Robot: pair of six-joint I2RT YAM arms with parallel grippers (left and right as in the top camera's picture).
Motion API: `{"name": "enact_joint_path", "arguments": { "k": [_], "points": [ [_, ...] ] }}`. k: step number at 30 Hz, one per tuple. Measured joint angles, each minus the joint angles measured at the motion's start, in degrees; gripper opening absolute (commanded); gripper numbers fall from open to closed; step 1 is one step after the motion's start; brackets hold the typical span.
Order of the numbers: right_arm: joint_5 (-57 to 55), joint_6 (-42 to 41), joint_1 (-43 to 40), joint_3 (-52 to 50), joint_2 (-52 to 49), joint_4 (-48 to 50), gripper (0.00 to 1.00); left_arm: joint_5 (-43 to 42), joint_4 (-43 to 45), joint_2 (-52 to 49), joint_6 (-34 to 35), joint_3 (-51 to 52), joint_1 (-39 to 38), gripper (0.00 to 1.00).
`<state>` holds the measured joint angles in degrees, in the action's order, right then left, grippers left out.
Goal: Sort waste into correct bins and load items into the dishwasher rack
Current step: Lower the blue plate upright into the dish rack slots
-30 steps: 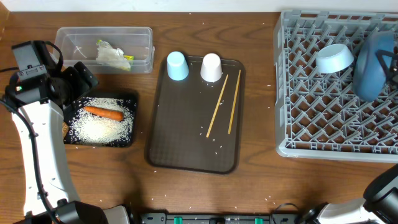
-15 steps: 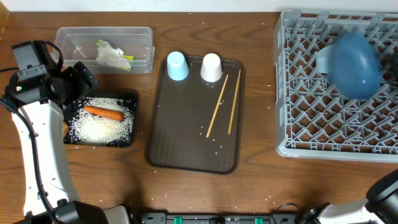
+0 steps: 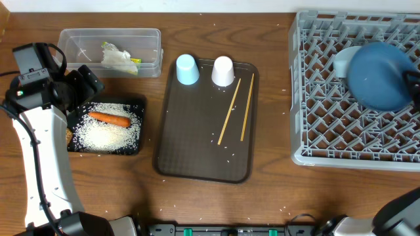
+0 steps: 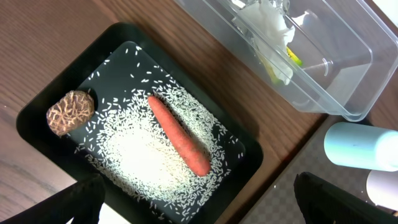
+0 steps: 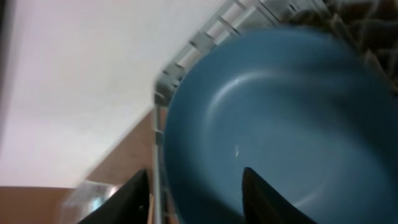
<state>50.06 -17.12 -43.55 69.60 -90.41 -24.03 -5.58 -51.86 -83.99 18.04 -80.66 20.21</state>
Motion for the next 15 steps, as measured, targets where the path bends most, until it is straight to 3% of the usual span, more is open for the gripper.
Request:
{"name": "enact_joint_path", "arguments": {
  "k": [6, 11, 15],
  "points": [
    [-19.6, 6.8, 14.4, 3.7, 7.1, -7.9, 0.73, 0.0, 0.0, 0.0, 0.0, 0.0, 0.0, 0.98],
    [-38.6, 9.6, 28.3, 6.2, 8.3, -9.3, 0.74, 0.0, 0.0, 0.0, 0.0, 0.0, 0.0, 0.98],
    [-51.3, 9.9, 33.5, 6.3, 5.8, -11.2, 0.74, 0.0, 0.0, 0.0, 0.0, 0.0, 0.0, 0.98]
  ]
}}
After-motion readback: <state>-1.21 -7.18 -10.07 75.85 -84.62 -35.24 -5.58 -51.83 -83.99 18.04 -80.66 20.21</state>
